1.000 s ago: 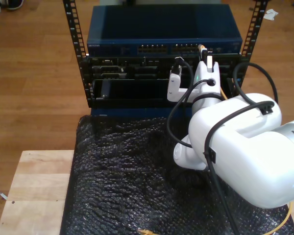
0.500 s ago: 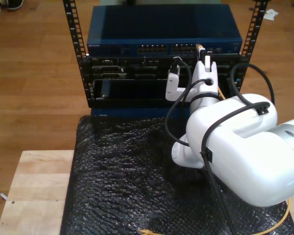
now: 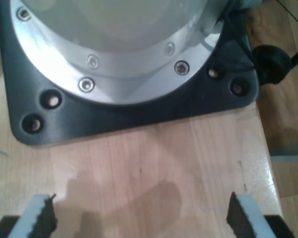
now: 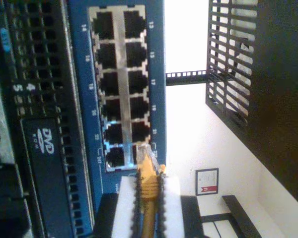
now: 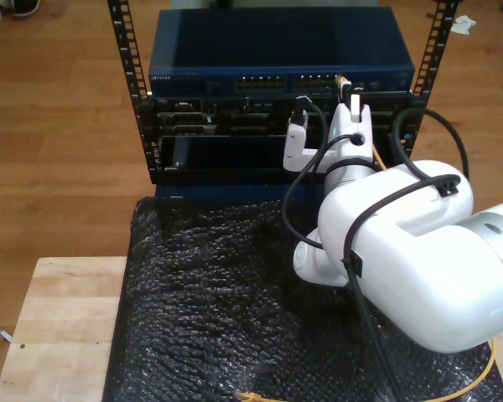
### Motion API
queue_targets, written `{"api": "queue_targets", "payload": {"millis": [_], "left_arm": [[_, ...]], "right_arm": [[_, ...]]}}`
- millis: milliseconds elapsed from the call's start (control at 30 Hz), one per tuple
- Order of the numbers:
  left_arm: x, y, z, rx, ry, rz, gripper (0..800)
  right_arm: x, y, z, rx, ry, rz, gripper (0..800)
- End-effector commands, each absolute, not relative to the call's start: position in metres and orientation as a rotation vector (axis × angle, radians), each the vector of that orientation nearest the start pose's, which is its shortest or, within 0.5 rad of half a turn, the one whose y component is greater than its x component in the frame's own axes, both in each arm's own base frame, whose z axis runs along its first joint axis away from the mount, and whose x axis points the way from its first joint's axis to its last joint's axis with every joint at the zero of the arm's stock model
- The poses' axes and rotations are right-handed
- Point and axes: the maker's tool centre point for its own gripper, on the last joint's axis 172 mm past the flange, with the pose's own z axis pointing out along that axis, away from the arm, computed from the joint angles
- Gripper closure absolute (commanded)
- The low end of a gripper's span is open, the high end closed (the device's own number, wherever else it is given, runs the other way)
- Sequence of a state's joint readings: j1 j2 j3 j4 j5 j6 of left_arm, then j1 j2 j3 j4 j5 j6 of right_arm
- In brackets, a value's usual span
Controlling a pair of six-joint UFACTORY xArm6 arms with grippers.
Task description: Grab the cable and plug it in
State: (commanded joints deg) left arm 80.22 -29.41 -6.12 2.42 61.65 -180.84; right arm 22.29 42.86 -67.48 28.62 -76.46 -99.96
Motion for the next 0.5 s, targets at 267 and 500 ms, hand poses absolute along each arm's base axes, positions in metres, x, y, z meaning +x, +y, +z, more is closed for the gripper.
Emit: {"api": "queue_targets", "payload": {"millis": [267,500], "left_arm": [[0.0119,0.1187,0.0325,-2.223,2.677,-0.472,0],[0.0119,0.1187,0.0325,-2.223,2.677,-0.472,0]], "right_arm": [[0.6651,0.1262,0.2703,1.166,1.023,1.214,800],[0.6643,0.1259,0.2683,1.167,1.027,1.211,800]]}}
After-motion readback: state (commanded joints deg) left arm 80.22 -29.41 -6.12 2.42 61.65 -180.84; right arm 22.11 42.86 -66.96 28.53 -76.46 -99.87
